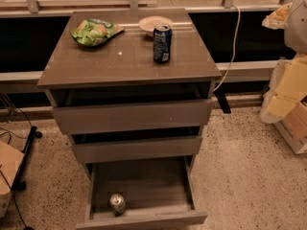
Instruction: Pick 7up can from bottom drawer and place on counter
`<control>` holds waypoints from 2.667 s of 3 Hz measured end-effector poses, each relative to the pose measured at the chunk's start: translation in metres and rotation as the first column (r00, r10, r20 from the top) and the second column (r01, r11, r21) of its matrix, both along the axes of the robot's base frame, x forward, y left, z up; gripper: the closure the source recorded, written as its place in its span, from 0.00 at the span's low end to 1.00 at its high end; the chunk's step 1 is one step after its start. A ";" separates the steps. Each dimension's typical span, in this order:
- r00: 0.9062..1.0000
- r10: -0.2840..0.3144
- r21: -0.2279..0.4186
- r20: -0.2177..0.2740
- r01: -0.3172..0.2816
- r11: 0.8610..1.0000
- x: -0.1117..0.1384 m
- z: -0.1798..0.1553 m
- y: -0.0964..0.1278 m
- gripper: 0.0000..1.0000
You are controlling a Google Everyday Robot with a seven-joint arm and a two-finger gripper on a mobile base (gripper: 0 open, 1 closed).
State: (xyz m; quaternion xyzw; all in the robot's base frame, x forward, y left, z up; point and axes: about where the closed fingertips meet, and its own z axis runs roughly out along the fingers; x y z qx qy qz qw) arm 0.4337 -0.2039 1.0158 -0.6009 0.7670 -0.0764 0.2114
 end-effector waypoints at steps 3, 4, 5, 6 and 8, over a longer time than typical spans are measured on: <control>0.999 0.046 0.169 -0.009 -0.043 0.985 0.022 -0.045 0.014 0.00; 0.999 0.047 0.171 -0.004 -0.045 0.984 0.021 -0.042 0.017 0.00; 0.999 0.047 0.176 -0.005 -0.045 0.983 0.021 -0.043 0.018 0.00; 0.999 0.041 0.275 -0.014 -0.036 0.961 0.028 -0.075 0.046 0.00; 0.991 0.130 0.466 -0.042 -0.096 0.880 0.038 -0.160 0.117 0.00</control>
Offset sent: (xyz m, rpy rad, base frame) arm 0.0147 0.0121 -0.0360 0.1316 0.0167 0.0463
